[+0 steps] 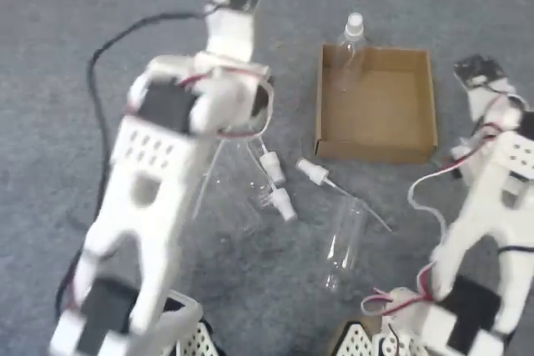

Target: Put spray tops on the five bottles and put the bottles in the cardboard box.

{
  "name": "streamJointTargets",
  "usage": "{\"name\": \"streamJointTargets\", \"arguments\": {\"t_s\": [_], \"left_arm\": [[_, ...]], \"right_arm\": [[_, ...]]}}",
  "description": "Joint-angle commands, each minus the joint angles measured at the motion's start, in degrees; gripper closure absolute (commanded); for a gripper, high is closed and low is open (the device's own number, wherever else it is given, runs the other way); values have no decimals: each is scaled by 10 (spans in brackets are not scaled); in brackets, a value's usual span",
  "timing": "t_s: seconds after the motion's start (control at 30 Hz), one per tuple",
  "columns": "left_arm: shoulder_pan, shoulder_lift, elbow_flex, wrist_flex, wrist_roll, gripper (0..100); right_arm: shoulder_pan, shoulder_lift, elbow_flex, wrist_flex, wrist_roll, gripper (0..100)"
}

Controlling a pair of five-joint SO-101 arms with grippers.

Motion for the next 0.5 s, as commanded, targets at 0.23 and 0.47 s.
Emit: {"name": "streamJointTargets", "arguments": {"t_s": [0.23,0.47], "left_arm": [[-179,-316,162,-116,-20,974],[-291,-219,307,-201,-88,974]], "right_arm": [[-283,-131,-4,21,-156,993],[-318,-140,-4,102,-169,993]]}}
